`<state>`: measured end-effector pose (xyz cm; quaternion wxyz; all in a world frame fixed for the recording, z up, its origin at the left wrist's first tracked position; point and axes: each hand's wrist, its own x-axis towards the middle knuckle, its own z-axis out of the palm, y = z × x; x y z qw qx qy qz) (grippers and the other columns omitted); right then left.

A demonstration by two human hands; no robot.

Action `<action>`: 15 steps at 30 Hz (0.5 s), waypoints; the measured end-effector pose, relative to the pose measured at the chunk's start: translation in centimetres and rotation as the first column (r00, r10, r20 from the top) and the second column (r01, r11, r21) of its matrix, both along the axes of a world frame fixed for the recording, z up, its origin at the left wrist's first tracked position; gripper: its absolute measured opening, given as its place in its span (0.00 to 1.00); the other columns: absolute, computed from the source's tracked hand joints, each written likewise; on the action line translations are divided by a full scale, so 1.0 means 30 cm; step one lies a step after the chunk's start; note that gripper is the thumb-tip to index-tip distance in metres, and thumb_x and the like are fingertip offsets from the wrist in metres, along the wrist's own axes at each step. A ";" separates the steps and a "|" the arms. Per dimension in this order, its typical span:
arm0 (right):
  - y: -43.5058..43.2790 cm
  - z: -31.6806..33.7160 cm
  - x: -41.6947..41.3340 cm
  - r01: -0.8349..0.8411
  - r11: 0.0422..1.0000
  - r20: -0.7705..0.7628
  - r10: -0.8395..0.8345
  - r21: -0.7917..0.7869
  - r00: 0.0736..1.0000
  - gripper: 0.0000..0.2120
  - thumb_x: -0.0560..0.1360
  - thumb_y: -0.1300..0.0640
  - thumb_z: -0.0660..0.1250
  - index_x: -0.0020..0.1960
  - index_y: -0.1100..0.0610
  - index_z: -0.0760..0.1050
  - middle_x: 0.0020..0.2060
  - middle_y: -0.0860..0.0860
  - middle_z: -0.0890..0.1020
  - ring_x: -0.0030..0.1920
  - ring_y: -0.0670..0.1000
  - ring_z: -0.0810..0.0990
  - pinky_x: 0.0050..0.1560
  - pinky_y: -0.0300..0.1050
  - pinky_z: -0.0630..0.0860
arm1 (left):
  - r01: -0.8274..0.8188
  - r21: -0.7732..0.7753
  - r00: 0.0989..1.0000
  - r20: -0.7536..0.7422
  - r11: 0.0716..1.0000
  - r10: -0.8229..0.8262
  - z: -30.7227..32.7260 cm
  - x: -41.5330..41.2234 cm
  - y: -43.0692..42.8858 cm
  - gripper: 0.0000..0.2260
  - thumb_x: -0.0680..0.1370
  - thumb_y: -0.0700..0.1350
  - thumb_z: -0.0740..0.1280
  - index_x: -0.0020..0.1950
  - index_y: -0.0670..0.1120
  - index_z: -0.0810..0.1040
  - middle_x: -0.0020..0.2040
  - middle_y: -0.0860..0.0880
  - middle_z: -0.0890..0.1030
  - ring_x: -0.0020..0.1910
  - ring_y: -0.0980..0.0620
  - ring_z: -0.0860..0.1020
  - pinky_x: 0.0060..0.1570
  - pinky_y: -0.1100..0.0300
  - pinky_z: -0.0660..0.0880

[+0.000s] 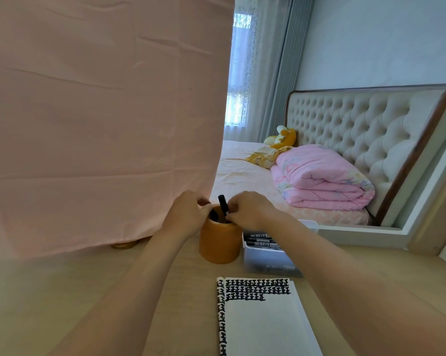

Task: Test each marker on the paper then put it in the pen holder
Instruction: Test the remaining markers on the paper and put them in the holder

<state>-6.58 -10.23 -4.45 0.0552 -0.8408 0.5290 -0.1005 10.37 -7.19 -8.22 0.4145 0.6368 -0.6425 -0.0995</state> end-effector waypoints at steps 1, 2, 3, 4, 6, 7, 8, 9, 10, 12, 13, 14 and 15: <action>-0.001 -0.001 -0.009 -0.023 0.999 0.047 0.020 0.047 0.999 0.05 0.76 0.51 0.67 0.46 0.49 0.81 0.45 0.49 0.81 0.47 0.52 0.79 0.45 0.45 0.74 | 0.005 -0.022 1.000 -0.003 1.000 -0.005 0.001 -0.003 -0.002 0.06 0.79 0.47 0.67 0.52 0.49 0.82 0.48 0.52 0.78 0.49 0.53 0.76 0.47 0.59 0.72; 0.001 0.000 -0.023 -0.045 0.995 0.123 0.034 0.090 0.992 0.06 0.77 0.52 0.67 0.50 0.50 0.82 0.47 0.48 0.81 0.48 0.50 0.78 0.45 0.43 0.73 | 0.011 -0.039 1.000 -0.004 0.999 -0.011 0.002 -0.005 -0.005 0.06 0.79 0.46 0.66 0.54 0.50 0.81 0.50 0.52 0.79 0.49 0.53 0.77 0.48 0.60 0.73; -0.001 0.003 -0.039 -0.061 0.992 0.199 0.039 0.107 0.979 0.08 0.78 0.53 0.67 0.55 0.52 0.82 0.48 0.47 0.80 0.49 0.48 0.77 0.46 0.40 0.72 | 0.020 -0.052 1.000 -0.007 0.998 -0.020 0.003 -0.009 -0.007 0.07 0.80 0.45 0.65 0.57 0.51 0.79 0.52 0.52 0.79 0.50 0.53 0.77 0.49 0.61 0.73; -0.006 0.006 -0.059 -0.067 0.993 0.255 0.040 0.095 0.966 0.08 0.79 0.55 0.66 0.57 0.52 0.81 0.49 0.46 0.79 0.50 0.47 0.76 0.47 0.39 0.71 | 0.033 -0.059 0.999 -0.012 0.998 -0.034 0.004 -0.014 -0.007 0.10 0.81 0.45 0.64 0.61 0.52 0.77 0.53 0.53 0.78 0.50 0.54 0.76 0.49 0.62 0.73; -0.019 0.001 -0.112 -0.042 0.997 0.274 0.022 0.070 0.961 0.06 0.80 0.57 0.65 0.54 0.50 0.80 0.50 0.47 0.81 0.50 0.47 0.78 0.47 0.38 0.72 | 0.065 -0.076 0.998 -0.010 0.995 -0.066 0.004 -0.030 -0.004 0.13 0.82 0.45 0.62 0.66 0.55 0.74 0.57 0.55 0.77 0.52 0.56 0.75 0.51 0.63 0.73; -0.023 -0.005 -0.140 -0.028 0.996 0.247 0.007 0.083 0.969 0.07 0.79 0.58 0.65 0.52 0.49 0.80 0.49 0.47 0.81 0.49 0.47 0.78 0.47 0.38 0.72 | 0.085 -0.087 0.996 0.013 0.993 -0.084 0.001 -0.038 -0.004 0.14 0.83 0.46 0.61 0.67 0.56 0.74 0.59 0.55 0.76 0.55 0.56 0.74 0.54 0.62 0.73; -0.025 -0.014 -0.166 -0.013 0.994 0.188 -0.008 0.109 0.982 0.08 0.79 0.59 0.65 0.50 0.49 0.80 0.48 0.47 0.81 0.48 0.47 0.78 0.47 0.38 0.73 | 0.110 -0.083 0.993 0.048 0.990 -0.106 -0.002 -0.044 -0.004 0.13 0.83 0.49 0.60 0.67 0.57 0.75 0.60 0.56 0.76 0.57 0.56 0.73 0.56 0.60 0.73; -0.026 -0.025 -0.189 0.006 0.990 0.103 -0.020 0.139 0.994 0.08 0.79 0.60 0.64 0.49 0.49 0.80 0.48 0.47 0.81 0.48 0.47 0.78 0.47 0.38 0.73 | 0.136 -0.065 0.987 0.092 0.989 -0.130 -0.007 -0.049 -0.004 0.13 0.83 0.52 0.60 0.67 0.58 0.75 0.60 0.57 0.75 0.58 0.55 0.72 0.57 0.58 0.72; -0.024 -0.037 -0.208 0.024 0.985 0.010 -0.026 0.171 1.000 0.09 0.78 0.60 0.64 0.49 0.49 0.81 0.48 0.46 0.81 0.49 0.48 0.79 0.49 0.39 0.74 | 0.155 -0.041 0.979 0.138 0.987 -0.148 -0.016 -0.052 -0.006 0.14 0.82 0.54 0.60 0.66 0.58 0.76 0.59 0.57 0.76 0.59 0.55 0.70 0.57 0.56 0.71; -0.013 -0.057 -0.234 0.047 0.971 -0.108 -0.022 0.233 0.994 0.08 0.78 0.59 0.65 0.51 0.50 0.83 0.50 0.46 0.83 0.51 0.48 0.79 0.52 0.42 0.76 | 0.152 -0.020 0.969 0.198 0.988 -0.145 -0.033 -0.059 -0.012 0.12 0.81 0.53 0.62 0.63 0.56 0.79 0.56 0.55 0.76 0.59 0.53 0.68 0.56 0.57 0.68; -0.007 -0.066 -0.243 0.050 0.964 -0.124 -0.017 0.262 0.992 0.08 0.78 0.57 0.66 0.52 0.51 0.83 0.51 0.47 0.83 0.52 0.48 0.79 0.53 0.43 0.77 | 0.138 -0.026 0.971 0.201 0.990 -0.131 -0.039 -0.062 -0.013 0.11 0.81 0.51 0.63 0.61 0.54 0.81 0.56 0.54 0.76 0.59 0.53 0.68 0.55 0.58 0.66; -0.002 -0.073 -0.251 0.047 0.957 -0.126 -0.010 0.286 0.992 0.08 0.77 0.55 0.67 0.54 0.51 0.83 0.51 0.47 0.83 0.52 0.49 0.80 0.54 0.44 0.77 | 0.127 -0.030 0.974 0.193 0.991 -0.119 -0.043 -0.065 -0.014 0.11 0.81 0.50 0.63 0.61 0.53 0.81 0.55 0.53 0.75 0.59 0.53 0.67 0.55 0.58 0.65; 0.000 -0.078 -0.257 0.043 0.951 -0.126 -0.004 0.307 0.992 0.09 0.77 0.52 0.68 0.55 0.51 0.83 0.52 0.46 0.83 0.52 0.49 0.79 0.56 0.45 0.77 | 0.121 -0.033 0.976 0.186 0.992 -0.113 -0.044 -0.067 -0.014 0.11 0.81 0.50 0.64 0.61 0.52 0.81 0.56 0.53 0.75 0.59 0.53 0.67 0.55 0.59 0.64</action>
